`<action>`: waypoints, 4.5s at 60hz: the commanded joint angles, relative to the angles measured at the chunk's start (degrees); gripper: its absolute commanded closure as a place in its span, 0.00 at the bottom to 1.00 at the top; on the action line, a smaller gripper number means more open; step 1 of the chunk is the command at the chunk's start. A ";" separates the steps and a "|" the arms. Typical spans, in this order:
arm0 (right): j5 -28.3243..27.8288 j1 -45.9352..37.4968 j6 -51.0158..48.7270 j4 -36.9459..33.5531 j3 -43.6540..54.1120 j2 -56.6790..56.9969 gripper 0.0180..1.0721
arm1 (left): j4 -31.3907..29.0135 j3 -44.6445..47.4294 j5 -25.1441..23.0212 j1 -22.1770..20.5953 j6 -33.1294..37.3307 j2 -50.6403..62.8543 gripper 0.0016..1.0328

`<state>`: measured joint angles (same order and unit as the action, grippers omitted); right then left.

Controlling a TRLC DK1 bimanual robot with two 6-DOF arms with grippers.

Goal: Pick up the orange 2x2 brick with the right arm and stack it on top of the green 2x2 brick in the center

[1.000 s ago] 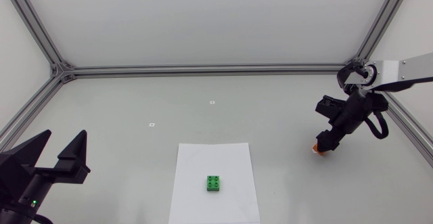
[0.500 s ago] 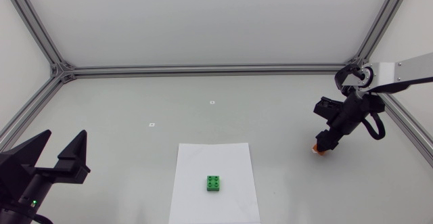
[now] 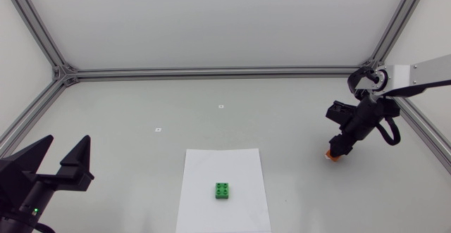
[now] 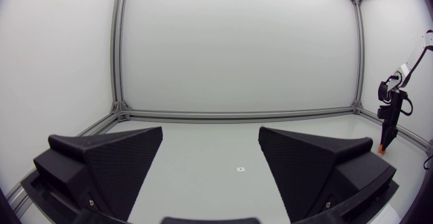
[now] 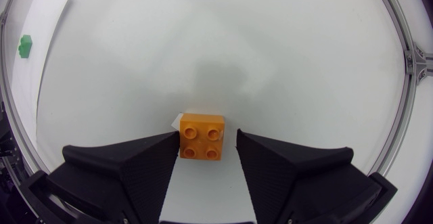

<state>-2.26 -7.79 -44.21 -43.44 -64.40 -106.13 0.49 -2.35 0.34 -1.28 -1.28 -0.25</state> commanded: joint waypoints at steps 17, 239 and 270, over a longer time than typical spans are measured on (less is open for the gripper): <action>0.24 1.11 -1.76 0.29 1.74 -1.72 0.44 | -0.84 2.35 -0.34 0.14 0.75 -0.45 0.04; 1.91 60.35 5.80 -2.70 -8.81 -3.65 0.95 | -0.76 2.35 -0.25 0.14 0.75 -0.45 0.04; 2.17 60.97 6.15 -3.14 -9.87 -4.97 0.95 | -0.84 2.35 -0.25 0.14 0.75 -0.45 0.04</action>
<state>-0.51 52.58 -37.52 -46.24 -73.43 -109.65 0.51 -2.35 0.34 -1.30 -1.26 -0.25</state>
